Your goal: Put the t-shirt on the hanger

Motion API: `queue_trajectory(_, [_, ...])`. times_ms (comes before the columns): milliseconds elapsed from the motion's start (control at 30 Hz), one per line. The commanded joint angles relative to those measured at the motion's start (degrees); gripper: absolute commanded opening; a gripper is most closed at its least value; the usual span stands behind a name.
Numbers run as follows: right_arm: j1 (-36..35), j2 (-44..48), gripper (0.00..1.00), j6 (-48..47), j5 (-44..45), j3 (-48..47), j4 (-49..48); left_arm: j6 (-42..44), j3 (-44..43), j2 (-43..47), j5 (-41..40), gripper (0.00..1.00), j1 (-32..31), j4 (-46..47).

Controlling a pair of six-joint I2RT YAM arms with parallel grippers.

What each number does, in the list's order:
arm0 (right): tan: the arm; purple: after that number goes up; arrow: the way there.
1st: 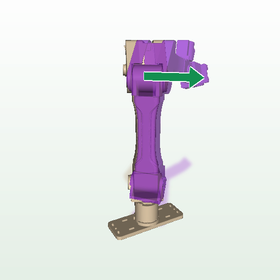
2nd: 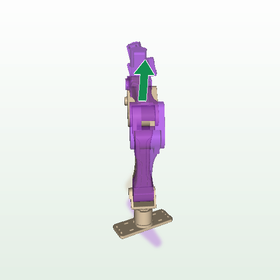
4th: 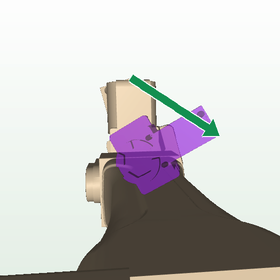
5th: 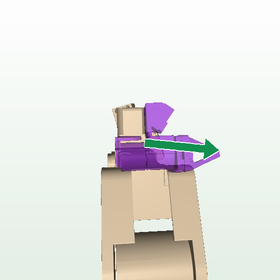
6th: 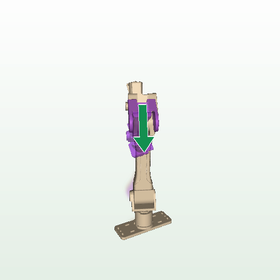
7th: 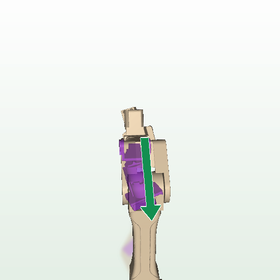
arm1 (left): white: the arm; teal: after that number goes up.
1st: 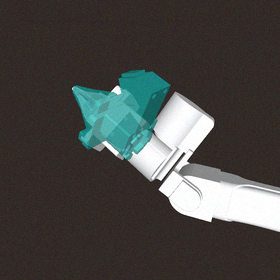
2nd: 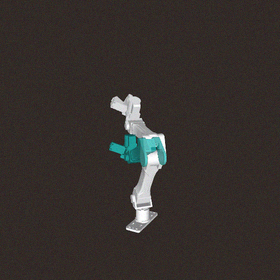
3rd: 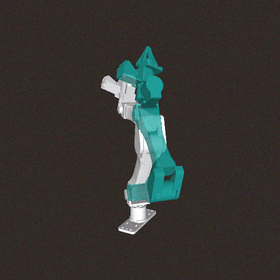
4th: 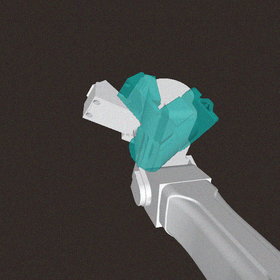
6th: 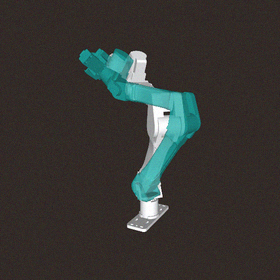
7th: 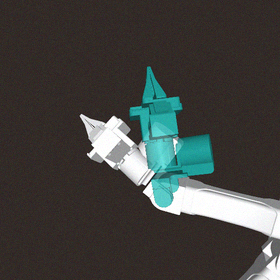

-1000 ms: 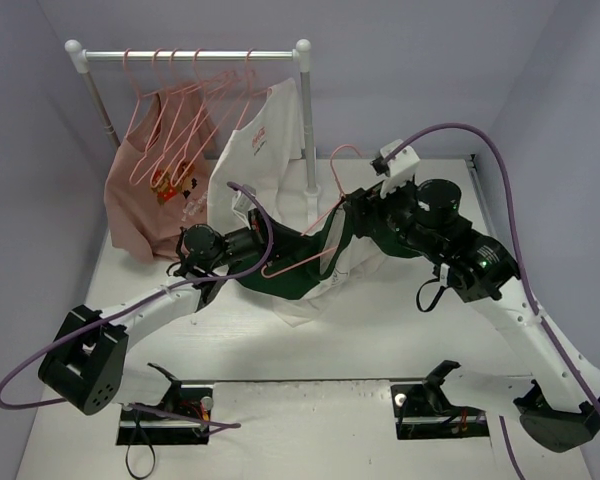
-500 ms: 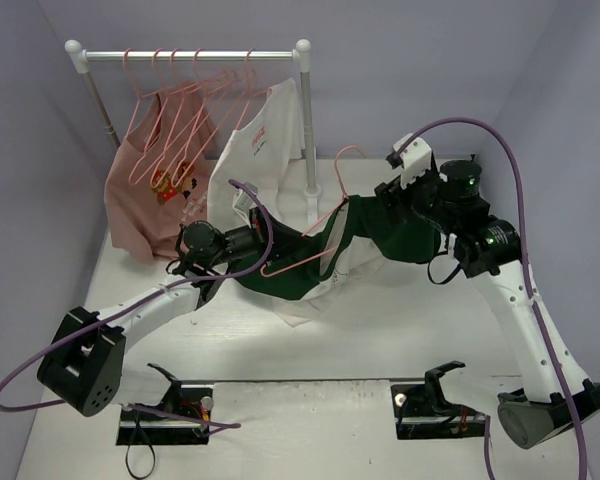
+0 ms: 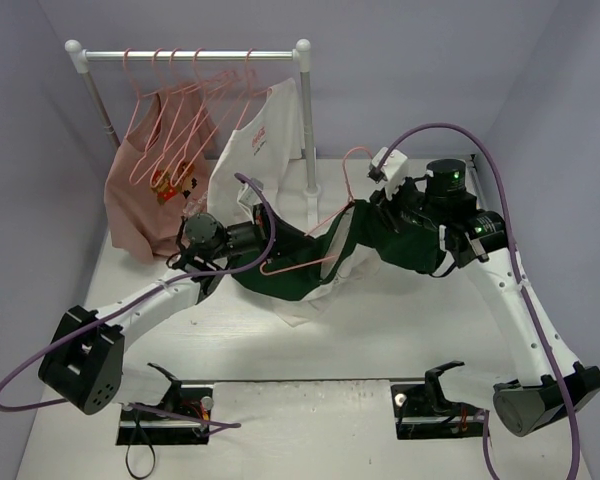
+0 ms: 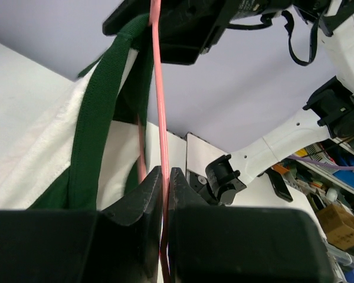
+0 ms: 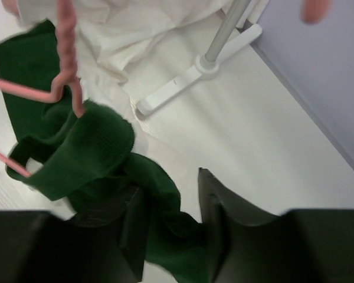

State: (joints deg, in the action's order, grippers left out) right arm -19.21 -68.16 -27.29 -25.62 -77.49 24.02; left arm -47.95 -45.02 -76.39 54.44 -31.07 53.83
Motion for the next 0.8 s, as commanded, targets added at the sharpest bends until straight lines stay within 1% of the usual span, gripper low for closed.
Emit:
queue_trajectory(0, [-0.04,-0.79,0.18,-0.09,-4.12,-1.8,-1.02,4.82,-7.22,1.64,2.86,0.0,-0.01,2.54])
queue_trajectory(100, [-0.12,-1.26,0.07,0.13,-7.0,-2.3,-0.91,8.16,-10.78,1.77,3.48,0.0,0.39,-5.1])
queue_trajectory(133, [-0.13,-1.38,0.07,0.3,-7.5,-2.63,-0.91,9.82,-12.15,1.72,3.75,0.0,0.45,-7.93])
queue_trajectory(200, [-0.22,-1.65,0.08,0.49,-8.75,-3.45,-0.91,13.18,-14.12,1.66,3.95,0.0,0.48,-13.12])
queue_trajectory(267, [-0.13,-1.71,0.11,0.57,-9.62,-4.5,-0.91,14.54,-15.53,1.51,4.18,0.0,0.48,-14.79])
queue_trajectory(567, [-0.22,-3.3,0.15,0.22,-12.26,-8.84,-0.88,16.17,-18.85,0.46,5.3,0.0,0.31,-16.01])
queue_trajectory(667, [-0.3,-4.17,0.17,0.14,-13.14,-9.78,-1.0,18.68,-20.55,0.28,5.24,0.0,0.31,-19.63])
queue_trajectory(767, [-0.68,-5.02,0.18,-0.16,-13.52,-10.54,-0.97,19.85,-22.62,-0.39,5.51,0.0,0.31,-21.13])
